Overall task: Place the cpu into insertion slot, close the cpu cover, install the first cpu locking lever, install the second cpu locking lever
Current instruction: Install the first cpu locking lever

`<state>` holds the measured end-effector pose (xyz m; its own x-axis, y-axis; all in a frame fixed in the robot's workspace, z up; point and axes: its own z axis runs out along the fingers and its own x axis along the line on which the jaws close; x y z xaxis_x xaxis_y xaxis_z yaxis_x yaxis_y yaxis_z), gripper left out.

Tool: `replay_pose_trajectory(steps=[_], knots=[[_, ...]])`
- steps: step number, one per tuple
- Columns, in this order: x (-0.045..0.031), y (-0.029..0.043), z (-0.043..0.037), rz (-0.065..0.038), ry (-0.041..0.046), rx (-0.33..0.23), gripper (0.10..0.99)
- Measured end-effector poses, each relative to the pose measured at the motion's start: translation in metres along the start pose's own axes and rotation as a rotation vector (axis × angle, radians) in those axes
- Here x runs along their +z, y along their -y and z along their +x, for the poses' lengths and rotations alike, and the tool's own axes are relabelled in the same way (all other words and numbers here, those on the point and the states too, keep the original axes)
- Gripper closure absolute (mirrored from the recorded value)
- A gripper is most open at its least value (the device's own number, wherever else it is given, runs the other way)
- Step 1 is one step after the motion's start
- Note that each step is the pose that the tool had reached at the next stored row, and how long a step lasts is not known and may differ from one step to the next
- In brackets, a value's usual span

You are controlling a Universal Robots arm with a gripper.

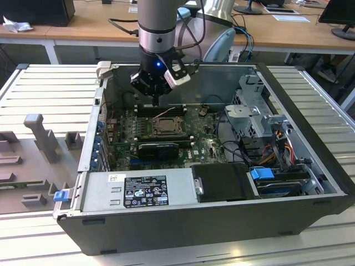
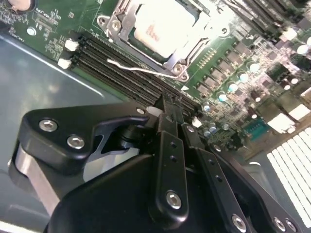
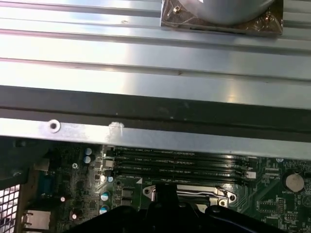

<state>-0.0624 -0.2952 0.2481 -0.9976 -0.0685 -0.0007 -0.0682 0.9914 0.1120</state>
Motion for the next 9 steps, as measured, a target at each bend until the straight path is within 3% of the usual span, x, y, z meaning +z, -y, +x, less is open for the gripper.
replay_pose_trajectory(steps=[5,9], knots=[[0.0127,0.0021,-0.0129,0.0,0.0,0.0,0.98],[0.0179,0.0031,-0.0181,-0.001,0.0001,0.0,0.98]])
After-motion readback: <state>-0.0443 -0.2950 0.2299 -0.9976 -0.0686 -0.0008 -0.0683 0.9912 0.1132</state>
